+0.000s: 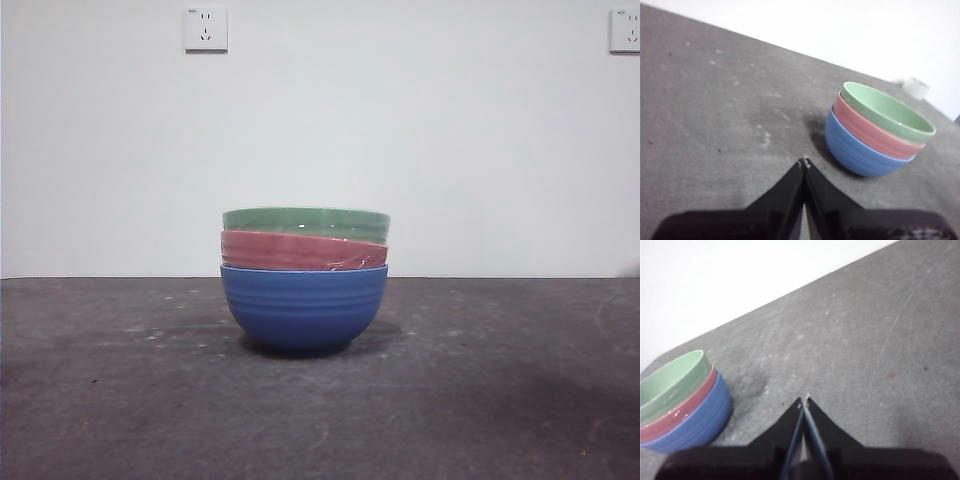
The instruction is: Pick up the green bowl on the top,put the green bowl on the left,pick up the red bowl in the middle,put the red bowl on the right
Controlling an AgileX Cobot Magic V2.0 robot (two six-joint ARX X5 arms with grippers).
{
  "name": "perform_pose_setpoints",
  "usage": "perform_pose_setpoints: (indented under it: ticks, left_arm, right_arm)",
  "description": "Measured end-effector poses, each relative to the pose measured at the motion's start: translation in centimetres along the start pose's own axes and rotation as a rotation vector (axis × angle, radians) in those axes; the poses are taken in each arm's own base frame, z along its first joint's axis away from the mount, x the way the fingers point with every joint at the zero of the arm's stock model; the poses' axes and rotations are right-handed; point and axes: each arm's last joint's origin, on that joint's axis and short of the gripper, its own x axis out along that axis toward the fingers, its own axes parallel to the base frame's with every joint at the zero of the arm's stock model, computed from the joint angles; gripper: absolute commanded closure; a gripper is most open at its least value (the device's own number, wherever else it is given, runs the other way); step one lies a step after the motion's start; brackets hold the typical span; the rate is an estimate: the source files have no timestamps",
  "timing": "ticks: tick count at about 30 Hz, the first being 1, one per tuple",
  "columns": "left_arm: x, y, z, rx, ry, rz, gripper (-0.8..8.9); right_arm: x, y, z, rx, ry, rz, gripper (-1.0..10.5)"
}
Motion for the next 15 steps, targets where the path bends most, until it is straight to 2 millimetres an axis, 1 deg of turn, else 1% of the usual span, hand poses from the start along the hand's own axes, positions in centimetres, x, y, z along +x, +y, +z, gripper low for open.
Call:
perform_pose_setpoints:
  ticks: [4,6,9,13,15]
  left_arm:
    - [0.0,-0.1,0.1,-0.044,-0.010,-0.008,8.21]
    - [0.0,-0.1,0.1,-0.075,-0.010,-0.008,8.21]
    - [-0.2,-0.3,0.4,-0.119,0.008,0.001,8.21]
    - [-0.9,-1.2,2.0,-0.125,-0.011,-0.008,8.21]
    - [-1.4,-1.8,3.0,-0.119,-0.031,-0.017,8.21]
  right_arm:
    - [0.0,0.0,0.0,0.024,0.014,-0.005,9.6]
    - [-0.2,0.0,0.0,0.032,0.056,-0.026,9.6]
    - [-0.5,0.3,0.6,0.040,0.092,-0.044,9.6]
    - [-0.9,1.4,2.8,0.041,0.080,-0.038,9.6]
    - [-1.2,2.2,4.5,0.040,0.070,-0.033,9.6]
